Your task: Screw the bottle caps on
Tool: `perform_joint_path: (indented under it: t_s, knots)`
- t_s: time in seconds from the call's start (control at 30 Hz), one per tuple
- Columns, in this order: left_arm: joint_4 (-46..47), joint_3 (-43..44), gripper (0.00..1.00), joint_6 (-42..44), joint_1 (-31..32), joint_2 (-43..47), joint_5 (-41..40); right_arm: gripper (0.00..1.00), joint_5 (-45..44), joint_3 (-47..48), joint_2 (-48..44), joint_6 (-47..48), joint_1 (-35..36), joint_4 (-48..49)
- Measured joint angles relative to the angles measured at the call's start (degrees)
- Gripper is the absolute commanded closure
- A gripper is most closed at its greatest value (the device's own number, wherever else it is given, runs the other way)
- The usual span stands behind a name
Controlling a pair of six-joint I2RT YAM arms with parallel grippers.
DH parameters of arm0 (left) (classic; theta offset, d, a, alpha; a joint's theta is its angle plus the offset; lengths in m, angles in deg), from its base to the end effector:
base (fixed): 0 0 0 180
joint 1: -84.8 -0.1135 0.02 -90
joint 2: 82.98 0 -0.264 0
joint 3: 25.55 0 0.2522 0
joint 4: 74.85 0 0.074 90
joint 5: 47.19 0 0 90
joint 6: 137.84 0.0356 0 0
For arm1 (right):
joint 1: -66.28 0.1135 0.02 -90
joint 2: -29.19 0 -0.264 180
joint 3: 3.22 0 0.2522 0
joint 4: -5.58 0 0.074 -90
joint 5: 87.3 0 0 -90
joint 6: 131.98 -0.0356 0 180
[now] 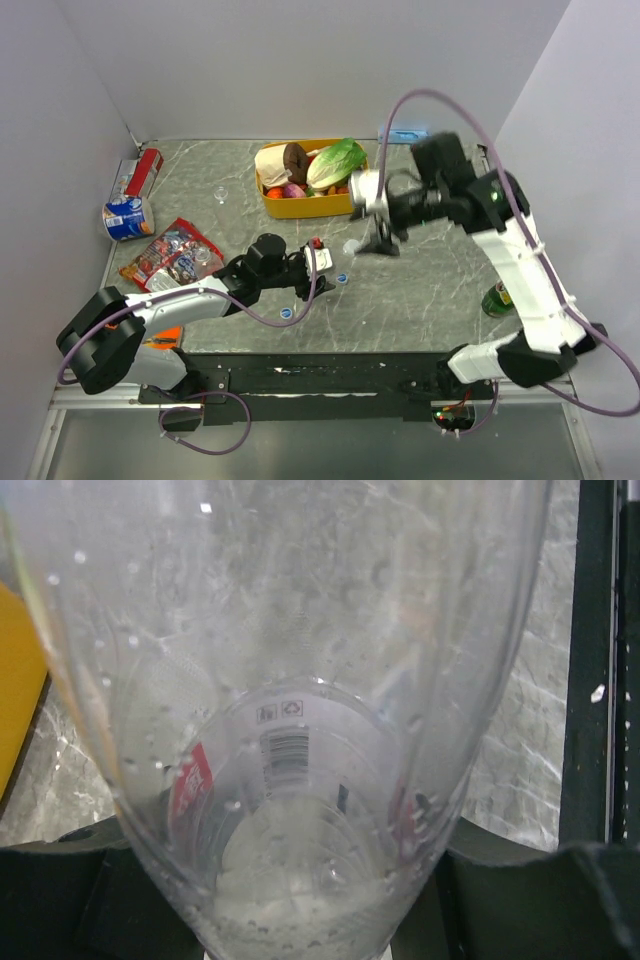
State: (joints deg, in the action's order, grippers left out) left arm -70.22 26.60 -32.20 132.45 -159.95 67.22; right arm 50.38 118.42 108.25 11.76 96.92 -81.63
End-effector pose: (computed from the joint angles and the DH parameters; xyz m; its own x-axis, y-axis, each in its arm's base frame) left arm 0.1840 -0.2237 0.2281 0.0280 0.3337 -0.9423 0.9624 0.2459 0.1157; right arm 0.1804 0.1375 0.4745 0.2842 -0.4626 -0.8398 -0.9581 -0.1047 -0.2666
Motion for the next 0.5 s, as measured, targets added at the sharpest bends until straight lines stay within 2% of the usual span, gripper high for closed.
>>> perform_joint_path:
  t_s: [0.1, 0.23, 0.5]
  knots:
    - [-0.59, 0.00, 0.99, 2.16, -0.22, 0.00, 0.98, 0.29, -3.65, -6.95, -4.72, 8.72, 3.76, -2.60]
    - [-1.66, 0.37, 0.99, 5.20, -0.33, 0.00, 1.95, 0.29, -7.50, -9.73, -5.99, 15.65, 5.95, -4.15]
    - [-2.45, 1.31, 0.99, 7.78, -0.35, 0.00, 3.26, 0.32, -11.06, -12.68, -5.62, 19.69, 7.54, -3.91]
